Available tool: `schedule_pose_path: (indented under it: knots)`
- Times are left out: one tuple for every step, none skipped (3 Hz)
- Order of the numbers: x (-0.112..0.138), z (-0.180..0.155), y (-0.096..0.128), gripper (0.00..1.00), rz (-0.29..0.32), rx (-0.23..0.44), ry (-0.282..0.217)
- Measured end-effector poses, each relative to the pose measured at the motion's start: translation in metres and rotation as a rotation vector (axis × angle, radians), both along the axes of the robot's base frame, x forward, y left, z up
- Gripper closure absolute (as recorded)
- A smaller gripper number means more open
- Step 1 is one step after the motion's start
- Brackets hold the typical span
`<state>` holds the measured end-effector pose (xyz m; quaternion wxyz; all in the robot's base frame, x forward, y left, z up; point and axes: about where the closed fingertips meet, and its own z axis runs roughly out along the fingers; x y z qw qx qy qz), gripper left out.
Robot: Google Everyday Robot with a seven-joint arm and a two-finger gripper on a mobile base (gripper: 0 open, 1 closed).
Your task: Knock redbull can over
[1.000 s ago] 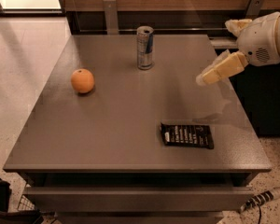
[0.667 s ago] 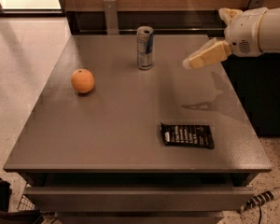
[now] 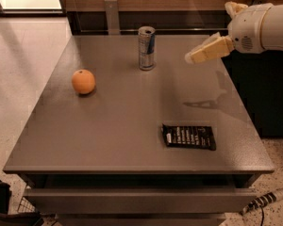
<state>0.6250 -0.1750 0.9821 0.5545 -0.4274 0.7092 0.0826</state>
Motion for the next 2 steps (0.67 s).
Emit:
schedule_pose_path:
  knots:
    - [0.020, -0.010, 0.012, 0.00, 0.029, 0.026, 0.020]
    - [0.063, -0.044, 0.045, 0.00, 0.088, 0.139, 0.050]
